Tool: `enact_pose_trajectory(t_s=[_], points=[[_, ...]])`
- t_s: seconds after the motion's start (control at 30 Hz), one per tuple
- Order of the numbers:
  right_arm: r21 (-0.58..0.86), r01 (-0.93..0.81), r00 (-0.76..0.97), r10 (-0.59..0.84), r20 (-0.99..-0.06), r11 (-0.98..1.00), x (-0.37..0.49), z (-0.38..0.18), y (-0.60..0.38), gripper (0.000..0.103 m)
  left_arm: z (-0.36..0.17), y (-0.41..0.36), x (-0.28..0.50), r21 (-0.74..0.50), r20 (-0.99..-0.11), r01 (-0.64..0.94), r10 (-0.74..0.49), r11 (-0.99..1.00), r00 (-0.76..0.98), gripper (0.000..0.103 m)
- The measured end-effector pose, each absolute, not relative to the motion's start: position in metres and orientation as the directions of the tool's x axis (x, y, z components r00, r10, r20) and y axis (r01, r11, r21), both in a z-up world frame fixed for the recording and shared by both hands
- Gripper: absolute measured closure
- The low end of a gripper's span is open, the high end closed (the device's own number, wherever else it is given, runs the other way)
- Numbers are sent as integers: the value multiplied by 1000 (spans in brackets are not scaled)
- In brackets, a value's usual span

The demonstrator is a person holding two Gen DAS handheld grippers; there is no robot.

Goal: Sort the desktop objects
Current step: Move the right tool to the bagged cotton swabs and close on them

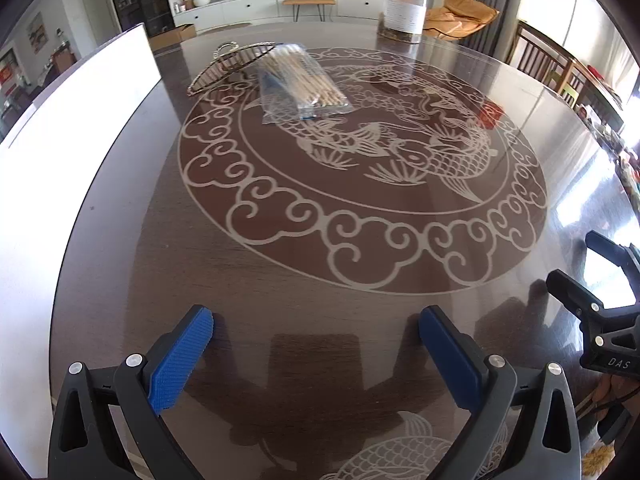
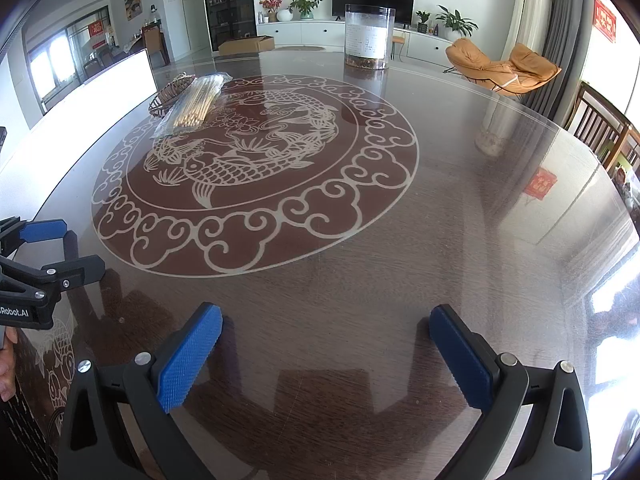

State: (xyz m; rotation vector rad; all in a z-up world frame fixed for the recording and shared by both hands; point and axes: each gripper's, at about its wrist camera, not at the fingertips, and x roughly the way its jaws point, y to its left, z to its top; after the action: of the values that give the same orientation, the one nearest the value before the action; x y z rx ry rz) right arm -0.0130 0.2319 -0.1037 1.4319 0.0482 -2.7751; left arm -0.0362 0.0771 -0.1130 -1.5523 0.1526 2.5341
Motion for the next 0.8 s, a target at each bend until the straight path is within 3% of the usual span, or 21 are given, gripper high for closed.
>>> enact_pose_trajectory(t_s=[0.3, 0.63, 0.8], points=[[-17, 51, -546, -14, -838, -999, -27, -103, 229, 0, -115, 46, -46, 0, -886, -22, 11, -1000, -464, 0], [212, 192, -477, -280, -833, -958, -212, -76, 137, 0, -116, 25, -52, -1, -877, 93, -44, -996, -479, 0], [91, 252, -440, -198, -876, -963, -279, -91, 66, 0, -117, 18, -54, 1, -869, 133, -67, -991, -490, 0]])
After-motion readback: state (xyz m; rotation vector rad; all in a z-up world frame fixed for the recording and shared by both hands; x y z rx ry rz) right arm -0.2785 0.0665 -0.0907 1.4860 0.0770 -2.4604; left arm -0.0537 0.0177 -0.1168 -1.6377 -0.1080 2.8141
